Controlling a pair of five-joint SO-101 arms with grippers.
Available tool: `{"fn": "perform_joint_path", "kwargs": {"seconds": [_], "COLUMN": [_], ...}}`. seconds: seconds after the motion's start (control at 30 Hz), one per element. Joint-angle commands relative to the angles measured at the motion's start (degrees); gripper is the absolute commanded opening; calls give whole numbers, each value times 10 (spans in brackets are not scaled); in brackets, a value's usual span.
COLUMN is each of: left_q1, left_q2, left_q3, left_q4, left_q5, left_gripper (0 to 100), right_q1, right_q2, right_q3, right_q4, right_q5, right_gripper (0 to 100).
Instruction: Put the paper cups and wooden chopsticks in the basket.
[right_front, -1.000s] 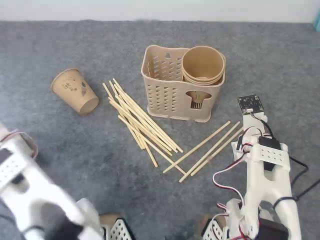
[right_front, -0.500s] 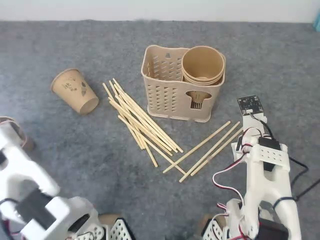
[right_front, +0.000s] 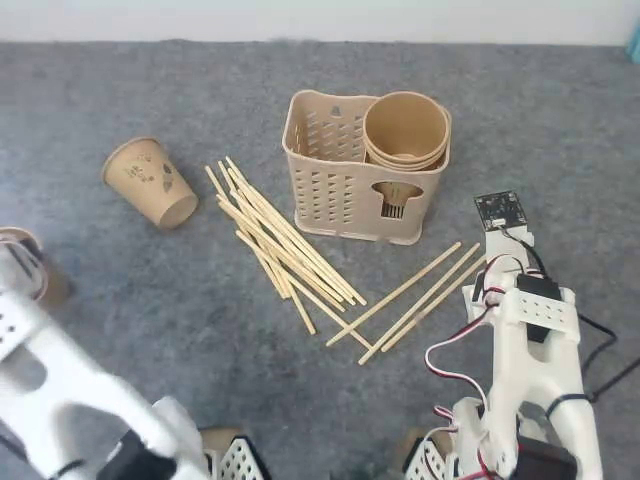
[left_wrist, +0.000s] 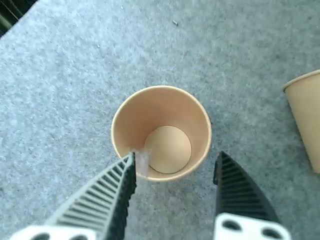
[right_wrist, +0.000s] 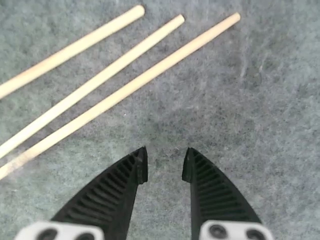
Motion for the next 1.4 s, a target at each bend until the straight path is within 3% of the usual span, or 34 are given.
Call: {"fn": "perform_joint_path", "kwargs": {"seconds": [0.0, 0.17, 0.43, 0.57, 0.63, 0.9, 1.17, 1.37], "left_q1": [12, 37, 70, 85, 89, 131, 238, 361], "left_q2": [-32, -1, 128, 176, 176, 89, 18, 18], "left_q3": [2, 70, 81, 73, 63, -34, -204, -362], "left_q4": [-3, -80, -174, -188, -174, -11, 143, 191], "left_q5": [-6, -45, -47, -47, -45, -36, 104, 202], "left_gripper": [244, 243, 235, 97, 9, 12, 12, 12], "right_q1": [4, 4, 5, 6, 6, 5, 6, 5], "right_q2": [-21, -21, -21, -21, -21, -21, -21, -21], "right_q3": [-2, -2, -2, -2, -2, -2, -2, -2], "right_q4": [-7, -6, -6, -6, -6, -7, -7, -8], "right_q5": [11, 11, 11, 11, 11, 11, 11, 11], "right_gripper": [123, 123, 123, 123, 123, 123, 123, 123]}}
